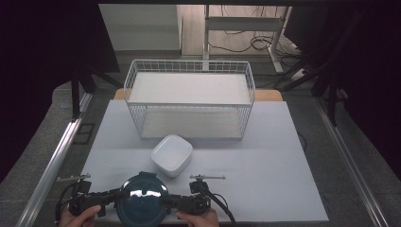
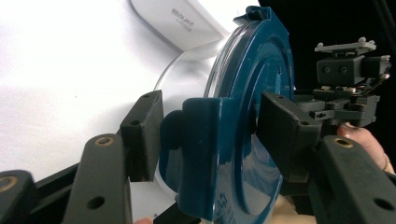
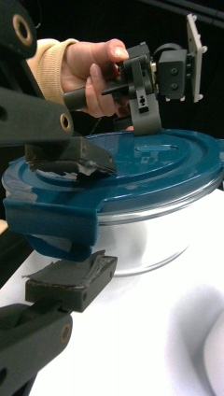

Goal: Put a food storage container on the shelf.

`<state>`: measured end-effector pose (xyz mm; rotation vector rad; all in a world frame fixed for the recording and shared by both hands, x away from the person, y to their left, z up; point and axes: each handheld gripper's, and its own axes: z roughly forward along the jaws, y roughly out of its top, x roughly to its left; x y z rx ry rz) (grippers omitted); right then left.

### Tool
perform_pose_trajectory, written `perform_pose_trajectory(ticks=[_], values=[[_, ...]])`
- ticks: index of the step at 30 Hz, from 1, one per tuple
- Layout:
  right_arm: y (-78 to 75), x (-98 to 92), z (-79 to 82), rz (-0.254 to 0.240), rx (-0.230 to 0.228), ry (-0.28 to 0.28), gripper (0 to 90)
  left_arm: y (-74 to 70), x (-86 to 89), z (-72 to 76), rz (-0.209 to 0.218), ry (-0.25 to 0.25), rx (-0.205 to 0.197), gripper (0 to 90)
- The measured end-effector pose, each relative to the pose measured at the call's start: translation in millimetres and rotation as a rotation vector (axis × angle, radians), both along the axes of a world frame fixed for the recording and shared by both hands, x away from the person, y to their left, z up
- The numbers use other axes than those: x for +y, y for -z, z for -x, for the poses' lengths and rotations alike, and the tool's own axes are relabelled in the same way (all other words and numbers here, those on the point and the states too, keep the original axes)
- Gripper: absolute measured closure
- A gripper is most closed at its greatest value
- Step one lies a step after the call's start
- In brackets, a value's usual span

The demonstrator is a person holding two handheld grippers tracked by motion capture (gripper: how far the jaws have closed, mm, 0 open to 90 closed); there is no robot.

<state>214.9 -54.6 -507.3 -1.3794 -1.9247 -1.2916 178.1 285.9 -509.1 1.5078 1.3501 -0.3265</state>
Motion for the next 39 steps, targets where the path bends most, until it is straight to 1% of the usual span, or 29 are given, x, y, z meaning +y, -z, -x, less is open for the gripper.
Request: perform_pose_trajectory(ticks=[4,6,8,12,13,14,18,20,21,22,25,26,28,29,30,32,34,35,36,39], values=[[-2.9,-0.9,-2.2,-0.007,-0.012,0.0,48.8,-3.1,-0.4,-0.7,0.003,0.0,-0.009,43.4],[-4.9,-1.5,-3.1,-0.013,-0.01,0.002,48.8,-5.9,-0.7,-1.2,0.001,0.0,-0.014,43.6],[-8.0,-2.1,-4.0,-0.015,-0.018,0.001,48.8,-10.3,-1.0,-2.4,0.001,0.0,-0.023,43.6],[-18.6,-3.6,-7.9,-0.027,-0.04,-0.001,48.8,-24.6,-2.5,-6.5,-0.002,0.0,-0.049,44.0],[-25.7,-4.7,-10.9,-0.032,-0.052,-0.002,48.8,-28.7,-3.0,-8.1,-0.004,0.0,-0.056,44.0],[-25.7,-4.7,-10.9,-0.032,-0.052,-0.002,48.8,-33.0,-3.7,-10.1,-0.007,0.002,-0.064,44.0],[-43.4,-8.8,-20.9,-0.035,-0.081,-0.008,48.8,-51.6,-8.0,-20.7,-0.016,0.006,-0.097,44.1],[-52.3,-11.0,-26.4,-0.036,-0.096,-0.008,48.8,-61.6,-10.4,-28.1,-0.018,0.012,-0.114,44.1],[-63.2,-13.9,-33.9,-0.033,-0.117,-0.007,48.8,-66.4,-11.8,-32.3,-0.016,0.013,-0.122,44.1],[-63.2,-13.9,-33.9,-0.033,-0.117,-0.007,48.8,-70.9,-13.3,-36.7,-0.014,0.015,-0.13,44.1],[-79.8,-19.1,-45.3,-0.026,-0.153,-0.003,48.8,-83.6,-18.8,-50.2,-0.005,0.018,-0.157,44.1],[-85.2,-21.0,-49.6,-0.023,-0.164,-0.001,48.8,-88.3,-21.2,-56.2,-0.001,0.02,-0.168,44.1],[-95.1,-25.2,-58.2,-0.017,-0.189,0.002,48.7,-94.1,-24.3,-65.3,0.009,0.025,-0.176,44.2],[-104.4,-29.1,-66.4,-0.01,-0.205,0.009,48.7,-97.2,-26.1,-70.6,0.014,0.027,-0.179,44.3],[-104.4,-29.1,-66.4,-0.01,-0.205,0.009,48.7,-100.6,-28.0,-75.6,0.015,0.03,-0.186,44.3],[-112.4,-33.1,-74.8,-0.006,-0.215,0.011,48.7,-108.2,-32.4,-86.2,0.023,0.029,-0.2,44.4],[-119.6,-37.5,-83.4,-0.009,-0.215,0.013,48.7,-114.4,-35.8,-95.5,0.032,0.033,-0.209,44.9],[-126.6,-41.7,-91.3,-0.005,-0.224,0.014,48.7,-118.6,-38.6,-104.0,0.04,0.039,-0.211,45.3],[-126.6,-41.7,-91.3,-0.005,-0.224,0.014,48.7,-118.6,-38.6,-104.0,0.04,0.039,-0.211,45.3],[-135.5,-47.6,-102.4,0.0,-0.231,0.022,48.6,-125.1,-44.6,-117.3,0.042,0.047,-0.209,45.4]])
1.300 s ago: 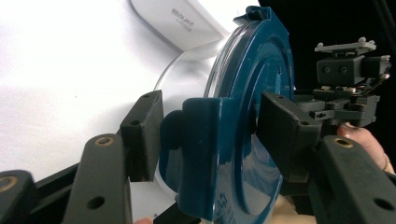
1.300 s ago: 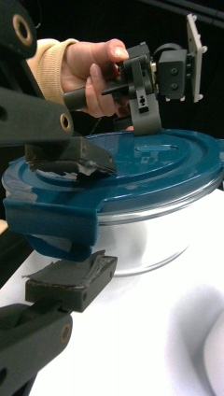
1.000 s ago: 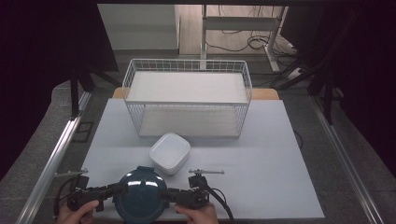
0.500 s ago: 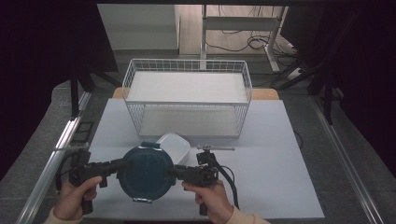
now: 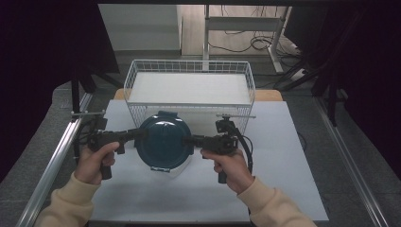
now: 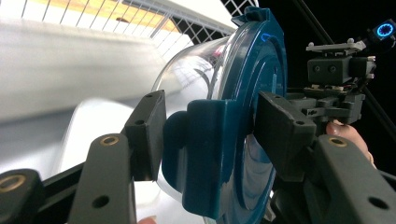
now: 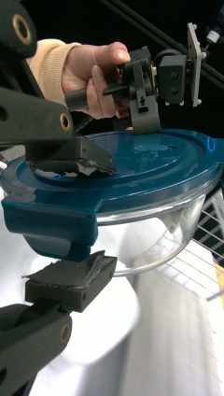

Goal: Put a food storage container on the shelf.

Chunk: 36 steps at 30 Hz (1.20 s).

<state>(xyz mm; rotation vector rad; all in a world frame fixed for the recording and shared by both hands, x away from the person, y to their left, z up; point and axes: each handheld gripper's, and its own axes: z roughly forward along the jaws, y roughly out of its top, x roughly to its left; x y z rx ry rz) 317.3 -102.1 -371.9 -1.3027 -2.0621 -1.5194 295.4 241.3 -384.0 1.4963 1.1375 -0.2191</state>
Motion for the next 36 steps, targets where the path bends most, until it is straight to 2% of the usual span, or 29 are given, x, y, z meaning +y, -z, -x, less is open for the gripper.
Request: perform_pose_trajectory(ticks=[7,15,20,26,30,36], values=[[-13.1,-11.7,-19.9,0.005,-0.011,0.01,48.5,-13.6,-11.5,-23.7,-0.004,0.018,-0.011,45.3],[-35.6,-18.9,-38.2,0.028,-0.049,0.004,48.5,-29.0,-18.1,-41.6,0.015,0.022,-0.034,45.4],[-56.2,-24.3,-49.9,0.037,-0.083,0.02,48.4,-36.6,-22.3,-50.1,0.026,0.04,-0.041,45.8],[-71.3,-30.2,-58.4,0.046,-0.123,0.036,48.4,-44.9,-30.3,-63.2,0.048,0.052,-0.04,46.0],[-76.0,-35.5,-68.3,0.033,-0.112,0.05,48.4,-53.0,-34.5,-75.0,0.042,0.05,-0.046,46.0],[-88.3,-42.8,-84.5,0.018,-0.126,0.06,48.4,-67.8,-40.0,-93.9,0.032,0.059,-0.054,46.0]])
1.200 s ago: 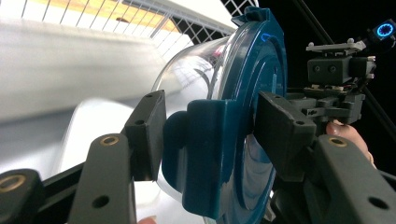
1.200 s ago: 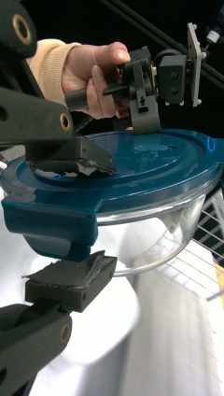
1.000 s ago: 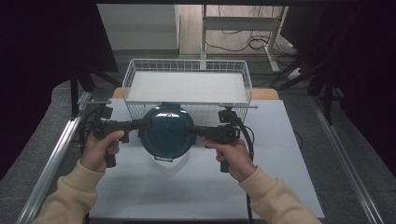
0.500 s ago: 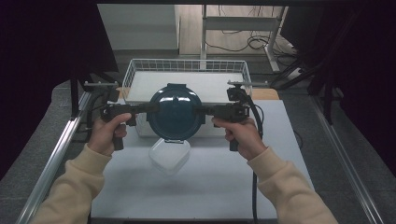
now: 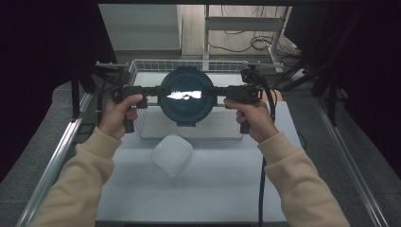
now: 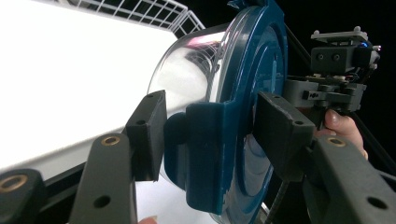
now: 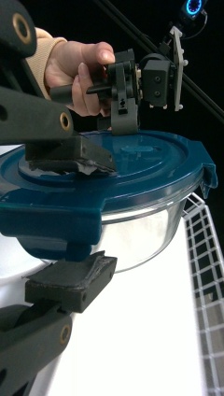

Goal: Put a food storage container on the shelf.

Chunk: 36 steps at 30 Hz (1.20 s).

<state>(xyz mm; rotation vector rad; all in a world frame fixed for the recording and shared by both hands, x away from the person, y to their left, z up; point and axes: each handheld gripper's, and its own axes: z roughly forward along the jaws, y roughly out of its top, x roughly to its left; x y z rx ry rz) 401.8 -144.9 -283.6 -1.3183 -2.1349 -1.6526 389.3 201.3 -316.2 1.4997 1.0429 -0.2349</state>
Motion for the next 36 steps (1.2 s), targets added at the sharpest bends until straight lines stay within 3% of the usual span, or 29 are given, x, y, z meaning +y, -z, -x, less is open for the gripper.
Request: perform_pose_trajectory(ticks=[7,9,20,27,31,36], values=[[-11.1,-6.2,-23.1,-0.001,-0.003,0.008,48.4,-9.7,-6.2,-26.0,0.002,0.004,0.005,46.0],[-13.3,-8.0,-35.6,-0.002,0.005,0.013,48.3,-11.0,-7.4,-35.2,0.005,0.004,0.015,46.0],[-14.7,-11.3,-72.4,-0.01,0.035,0.03,48.3,-13.0,-10.8,-77.2,0.008,0.012,0.07,46.0],[-6.6,-10.3,-88.6,-0.017,0.069,0.041,48.2,-6.8,-11.3,-93.1,-0.004,0.003,0.11,45.3],[4.4,-8.4,-99.3,-0.009,0.109,0.046,47.7,4.1,-11.8,-103.4,-0.015,-0.003,0.156,44.6],[10.4,-6.6,-108.4,-0.016,0.151,0.071,46.7,8.8,-11.2,-109.0,0.006,-0.021,0.184,45.1]])
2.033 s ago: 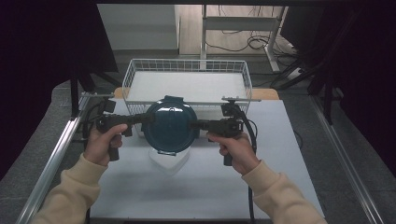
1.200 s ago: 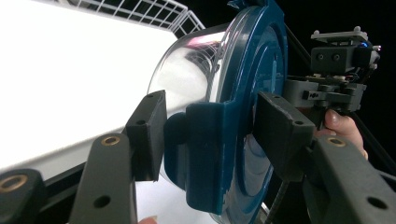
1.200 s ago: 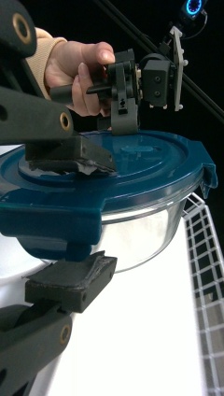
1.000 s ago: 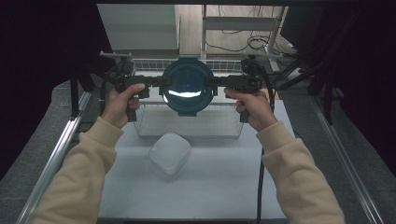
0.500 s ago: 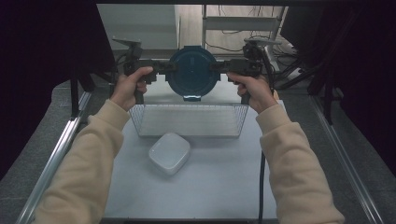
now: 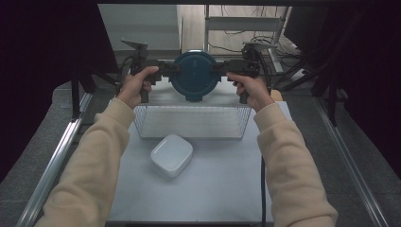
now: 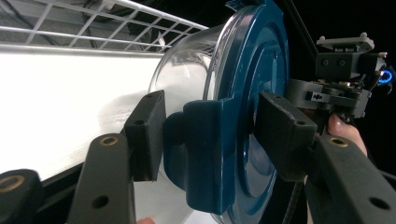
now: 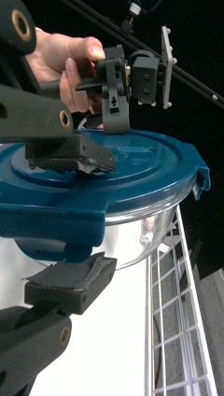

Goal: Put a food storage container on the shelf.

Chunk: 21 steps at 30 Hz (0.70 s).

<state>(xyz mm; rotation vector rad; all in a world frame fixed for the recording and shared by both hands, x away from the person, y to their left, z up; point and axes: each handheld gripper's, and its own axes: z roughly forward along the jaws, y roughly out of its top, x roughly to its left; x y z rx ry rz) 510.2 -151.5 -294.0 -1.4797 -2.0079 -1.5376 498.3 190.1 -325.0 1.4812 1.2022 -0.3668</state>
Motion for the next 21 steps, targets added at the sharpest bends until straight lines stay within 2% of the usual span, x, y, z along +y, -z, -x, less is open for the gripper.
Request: perform_pose_trajectory(ticks=[2,8,12,16,21], values=[[0.7,1.8,-2.3,0.013,0.014,0.01,45.5,1.1,-0.5,-0.9,-0.003,-0.007,0.005,45.0],[9.6,3.8,-9.7,0.005,0.105,0.023,42.8,5.3,-1.4,-4.2,-0.01,-0.025,0.043,44.0],[11.5,5.2,-11.8,0.007,0.119,0.034,41.9,9.2,-0.9,-6.9,0.0,-0.033,0.06,43.5],[17.7,6.6,-14.8,0.008,0.154,0.052,39.6,13.4,-3.3,-8.8,0.002,-0.05,0.077,42.2],[19.3,6.5,-14.9,0.004,0.158,0.064,39.4,14.3,-3.2,-8.2,0.005,-0.056,0.066,41.9]])
